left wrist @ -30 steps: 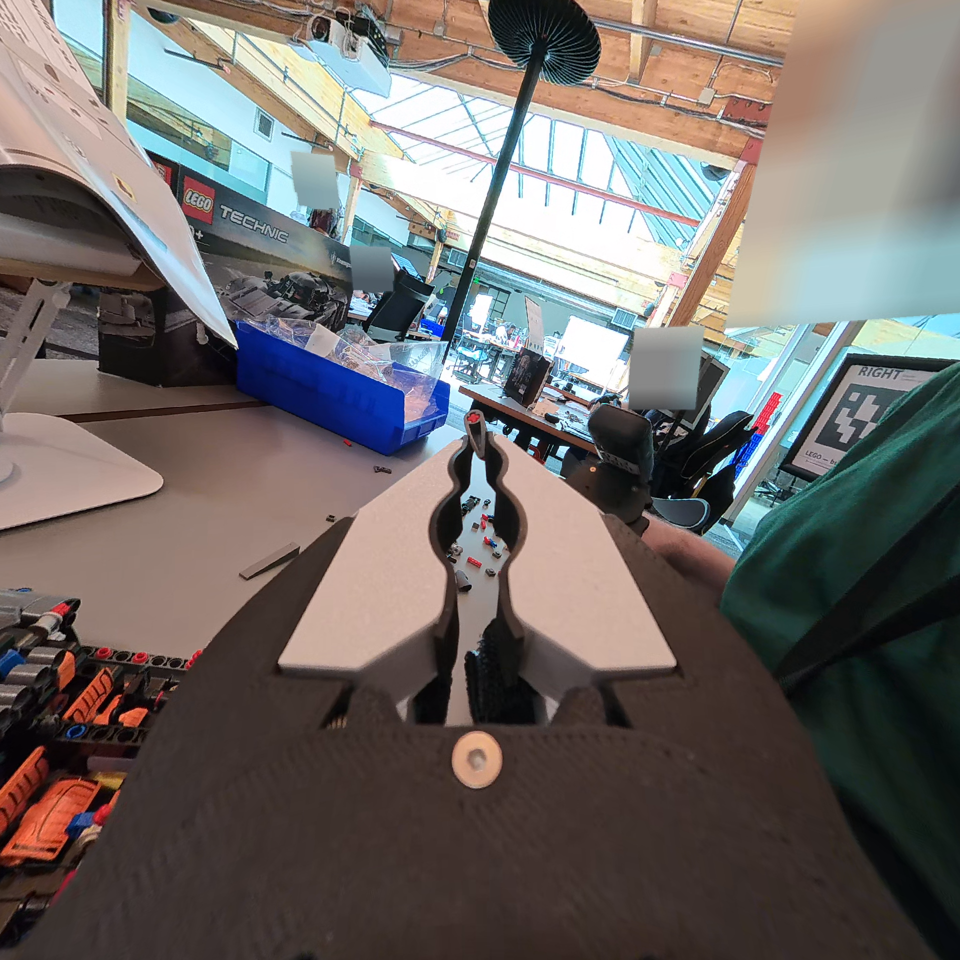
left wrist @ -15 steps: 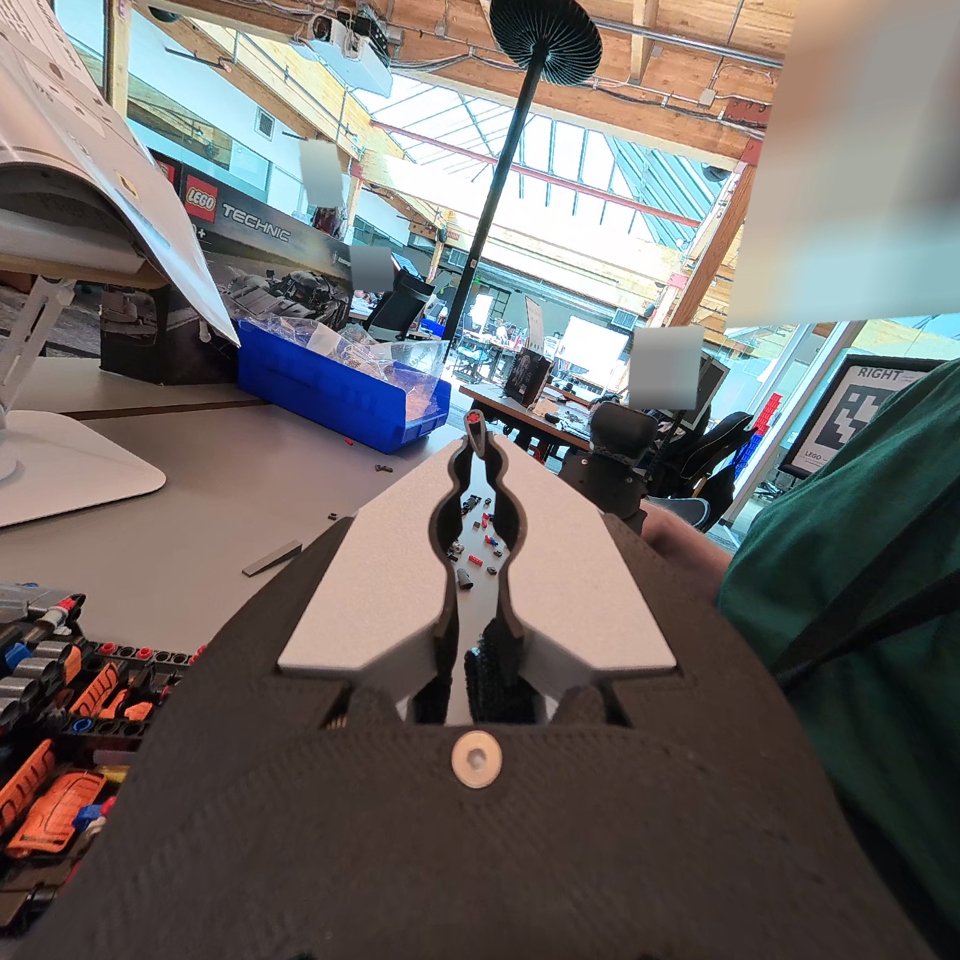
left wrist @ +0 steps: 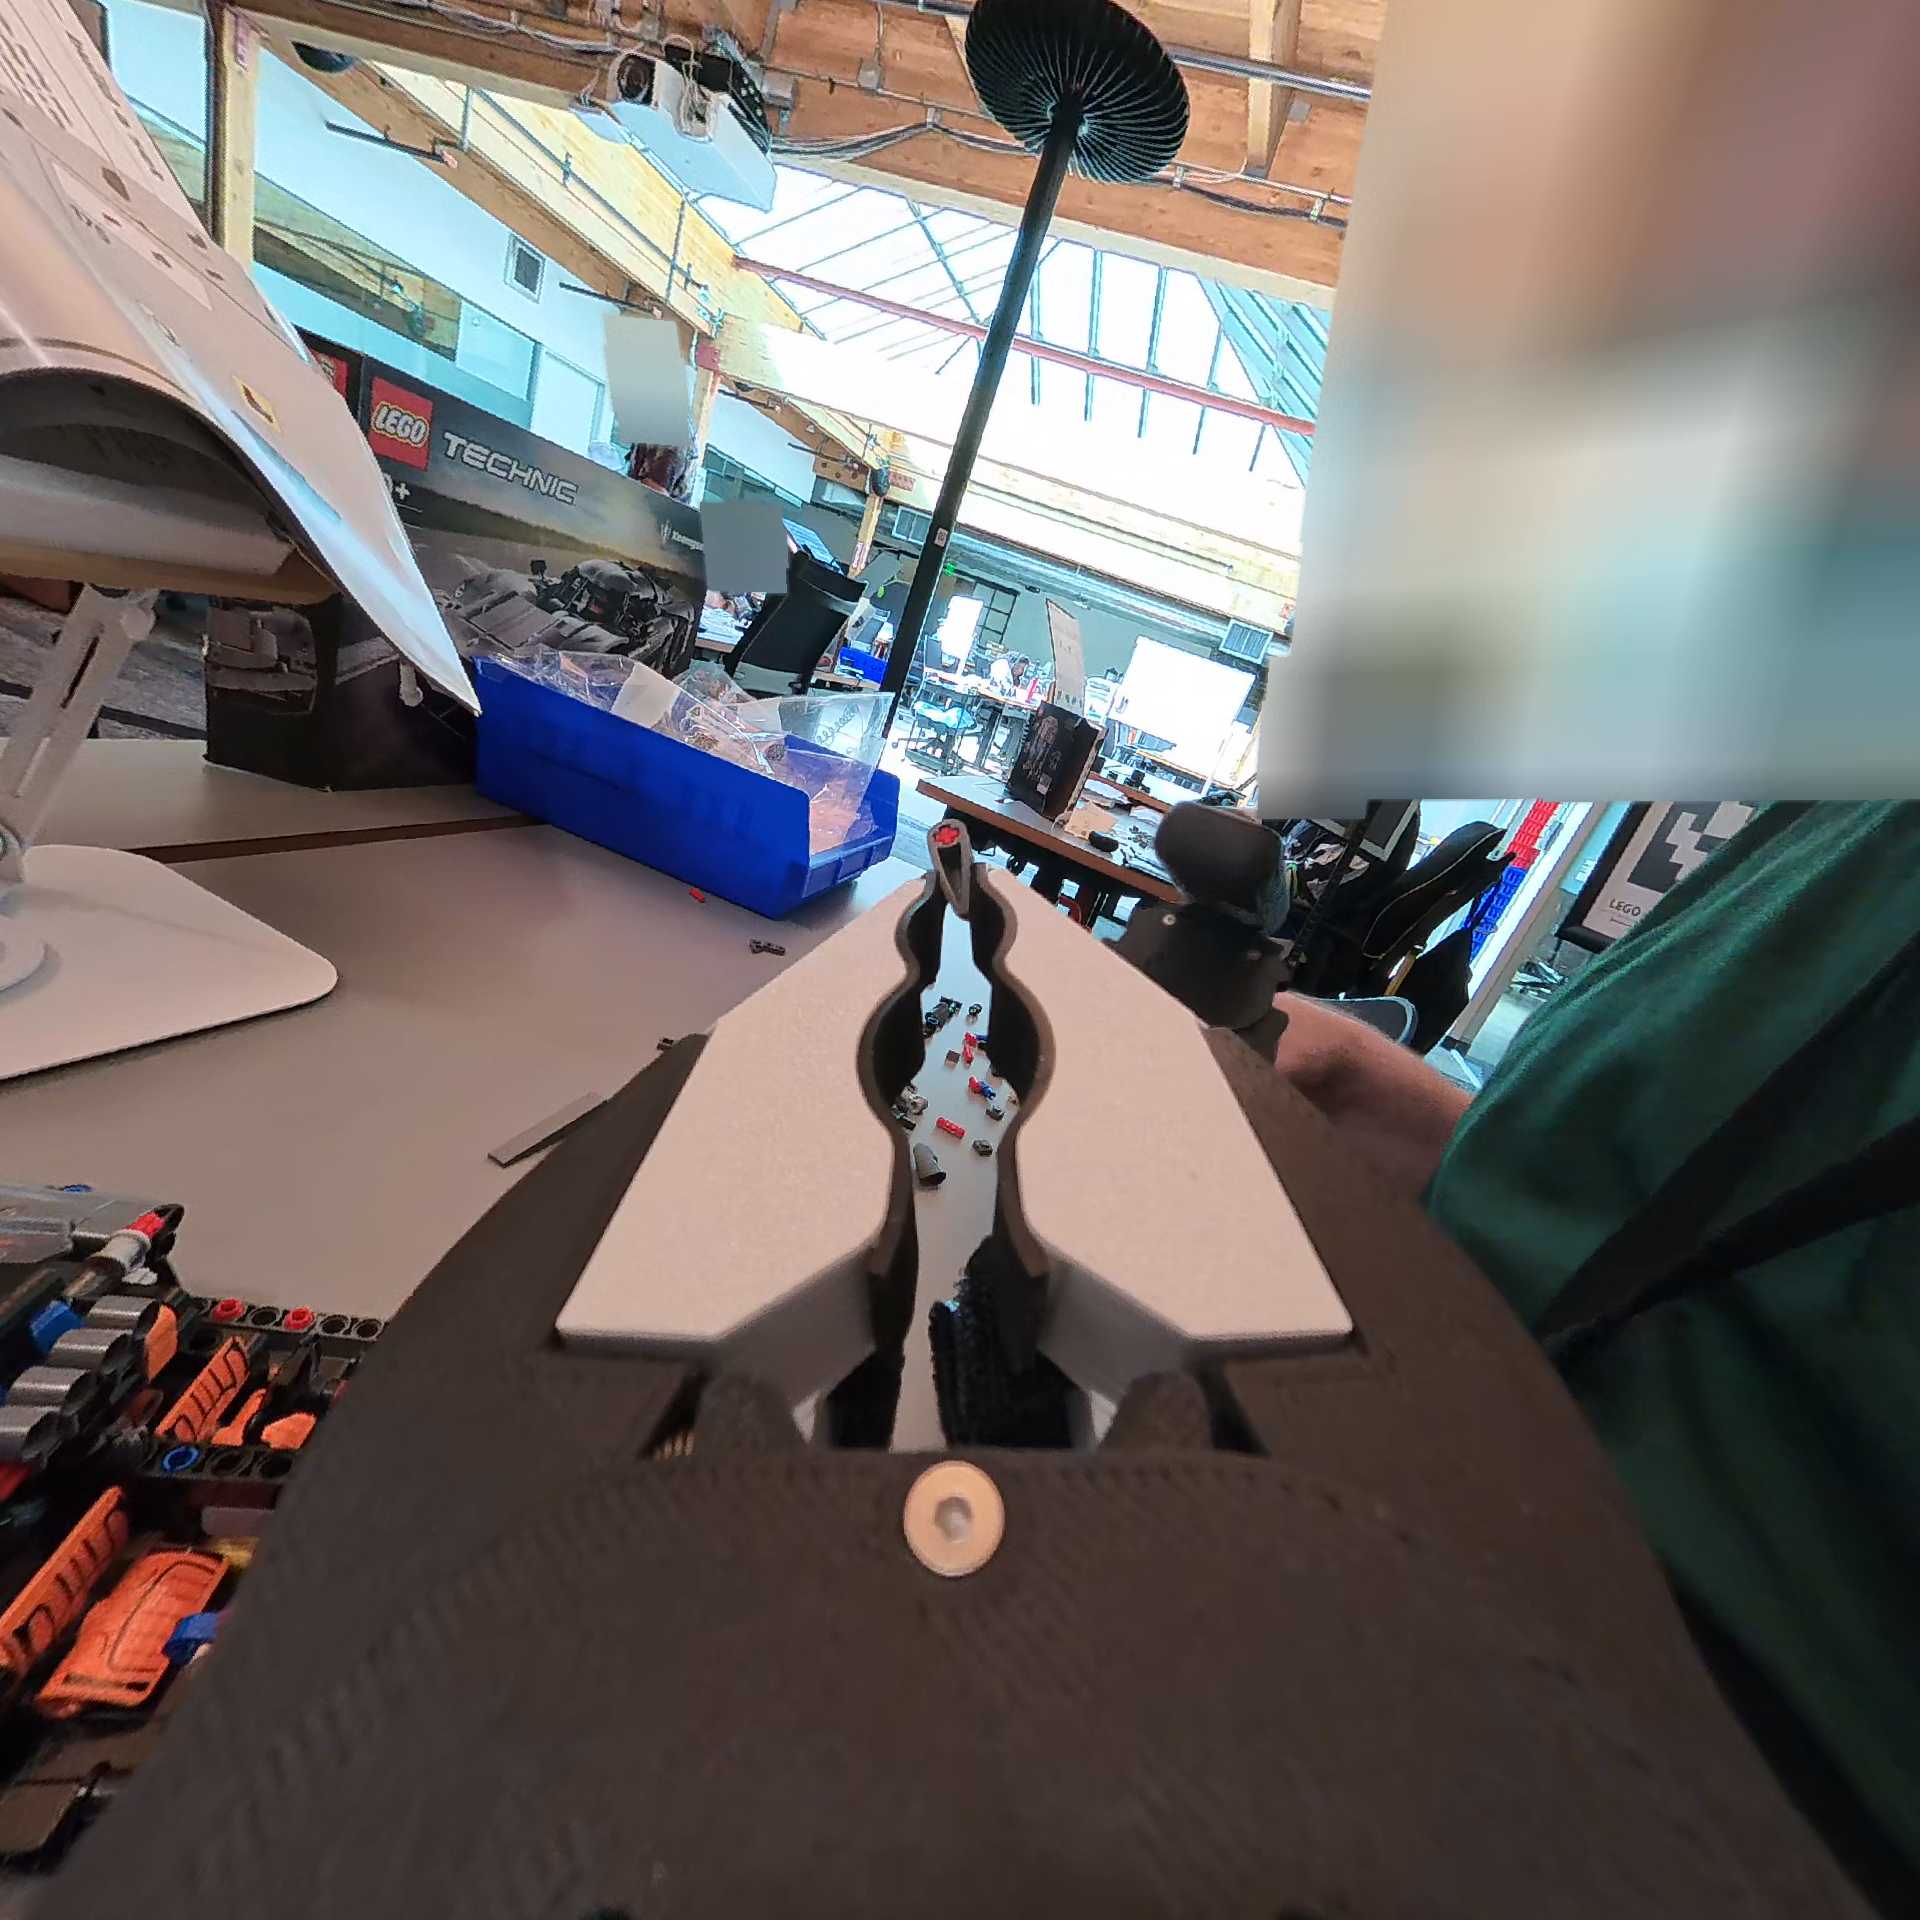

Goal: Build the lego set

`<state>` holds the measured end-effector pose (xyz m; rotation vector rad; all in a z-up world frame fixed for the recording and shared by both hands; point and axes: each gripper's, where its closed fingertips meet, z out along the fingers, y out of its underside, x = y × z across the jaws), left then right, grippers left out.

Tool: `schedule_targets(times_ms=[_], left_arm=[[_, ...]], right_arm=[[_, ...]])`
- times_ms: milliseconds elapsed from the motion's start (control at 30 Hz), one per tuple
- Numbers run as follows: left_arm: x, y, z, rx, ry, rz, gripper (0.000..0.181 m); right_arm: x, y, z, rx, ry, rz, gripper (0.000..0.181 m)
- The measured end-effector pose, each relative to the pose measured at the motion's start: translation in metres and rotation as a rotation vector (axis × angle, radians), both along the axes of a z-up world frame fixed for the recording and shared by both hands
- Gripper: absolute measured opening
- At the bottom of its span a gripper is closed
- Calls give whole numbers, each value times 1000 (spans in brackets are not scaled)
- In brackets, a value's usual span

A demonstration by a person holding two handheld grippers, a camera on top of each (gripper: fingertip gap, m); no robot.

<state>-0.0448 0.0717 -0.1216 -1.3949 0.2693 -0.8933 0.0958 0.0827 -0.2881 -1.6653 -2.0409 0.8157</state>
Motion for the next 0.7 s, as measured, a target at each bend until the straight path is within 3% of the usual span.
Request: schedule_targets(times_ms=[33, 333, 500, 700], left_arm=[[0, -1, 0, 2, 2, 1, 2], [0, -1, -4, 7, -28, -29, 2], [-1, -5, -3, 18, -35, -29, 2], [-6, -12, -3, 21, -40, -17, 2]], right_arm=[[4, 0, 1, -11, 7, -39, 22], [21, -21, -6, -121, 29, -278, 21], [15, -20, -15, -100, -21, -320, 23], [-17, -20, -16, -143, 53, -272, 28]])
